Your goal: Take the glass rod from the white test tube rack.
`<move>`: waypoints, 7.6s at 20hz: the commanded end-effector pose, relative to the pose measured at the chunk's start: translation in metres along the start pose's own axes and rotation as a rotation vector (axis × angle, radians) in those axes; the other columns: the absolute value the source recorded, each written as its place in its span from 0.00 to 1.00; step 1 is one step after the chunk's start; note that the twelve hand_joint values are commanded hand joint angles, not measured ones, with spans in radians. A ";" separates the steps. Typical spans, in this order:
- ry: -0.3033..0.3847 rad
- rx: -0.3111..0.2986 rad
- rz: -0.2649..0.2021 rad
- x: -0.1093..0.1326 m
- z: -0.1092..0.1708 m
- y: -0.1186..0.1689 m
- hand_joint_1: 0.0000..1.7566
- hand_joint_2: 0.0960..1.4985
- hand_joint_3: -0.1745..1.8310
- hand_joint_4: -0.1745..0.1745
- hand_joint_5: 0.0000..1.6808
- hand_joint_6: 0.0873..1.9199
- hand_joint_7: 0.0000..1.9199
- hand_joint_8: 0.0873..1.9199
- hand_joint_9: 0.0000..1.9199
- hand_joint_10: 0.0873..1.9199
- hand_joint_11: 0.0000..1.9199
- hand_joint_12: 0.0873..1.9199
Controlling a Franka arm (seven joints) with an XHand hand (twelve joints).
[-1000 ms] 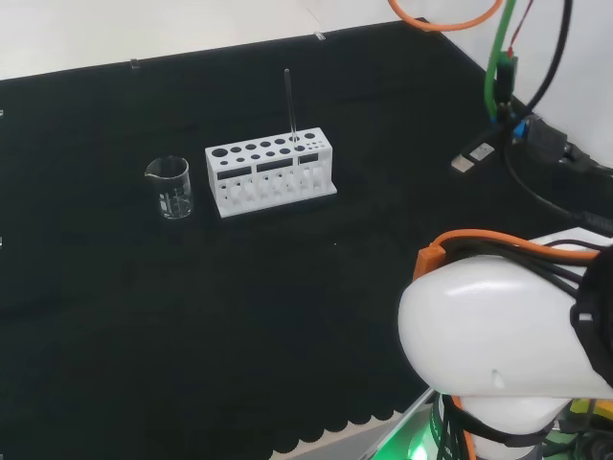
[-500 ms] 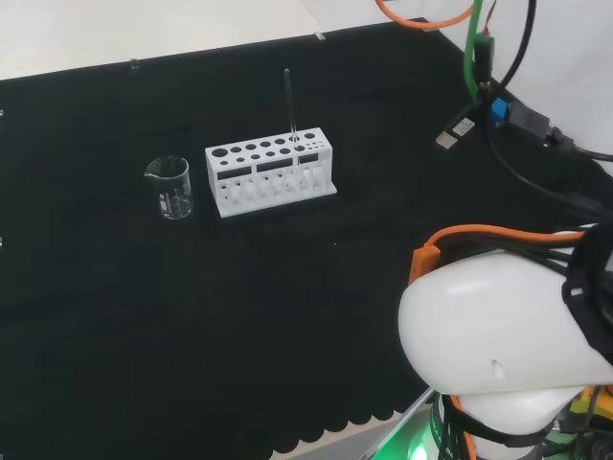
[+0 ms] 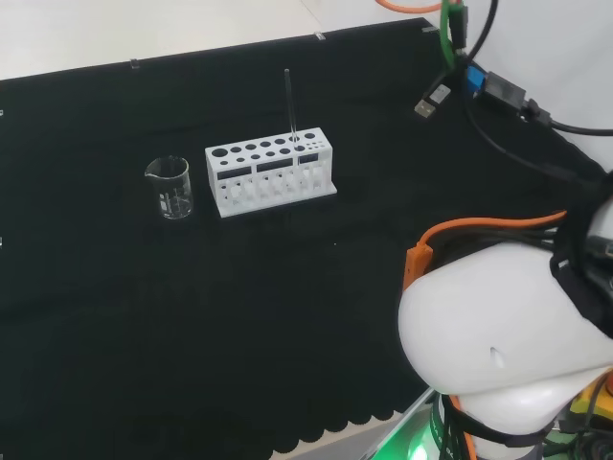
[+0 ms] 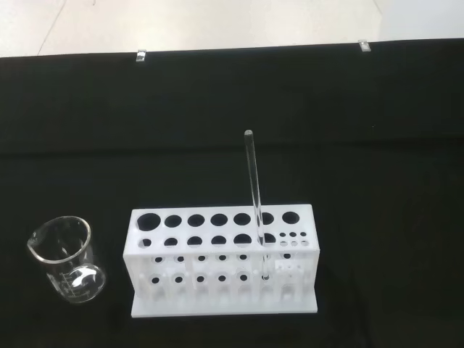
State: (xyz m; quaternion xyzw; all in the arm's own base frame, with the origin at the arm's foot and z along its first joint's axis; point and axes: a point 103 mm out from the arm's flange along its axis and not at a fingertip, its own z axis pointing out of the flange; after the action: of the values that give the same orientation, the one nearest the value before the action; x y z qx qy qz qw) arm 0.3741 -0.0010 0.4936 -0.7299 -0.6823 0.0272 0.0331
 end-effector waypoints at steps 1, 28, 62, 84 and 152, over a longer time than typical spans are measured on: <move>0.004 0.015 -0.008 -0.006 0.005 0.023 0.22 0.61 0.20 0.55 0.15 0.00 0.05 0.33 0.04 0.50 0.04 0.79; -0.018 0.119 -0.035 0.002 0.046 0.096 0.23 0.60 0.20 0.54 0.19 0.00 0.08 0.34 0.13 0.48 0.11 0.77; 0.017 0.234 -0.065 -0.002 0.119 0.156 0.19 0.60 0.20 0.53 0.22 0.00 0.12 0.36 0.25 0.44 0.26 0.71; 0.013 0.298 -0.088 0.003 0.162 0.165 0.21 0.60 0.20 0.51 0.22 0.00 0.14 0.37 0.27 0.43 0.28 0.71; -0.062 0.302 -0.110 0.007 0.210 0.190 0.63 0.54 0.34 0.00 0.49 0.48 0.52 0.37 0.68 0.18 0.74 0.39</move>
State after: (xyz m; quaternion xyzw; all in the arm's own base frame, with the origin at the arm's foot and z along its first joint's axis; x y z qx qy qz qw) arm 0.5462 -0.0028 0.2654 -0.6832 -0.6984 0.1682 0.1312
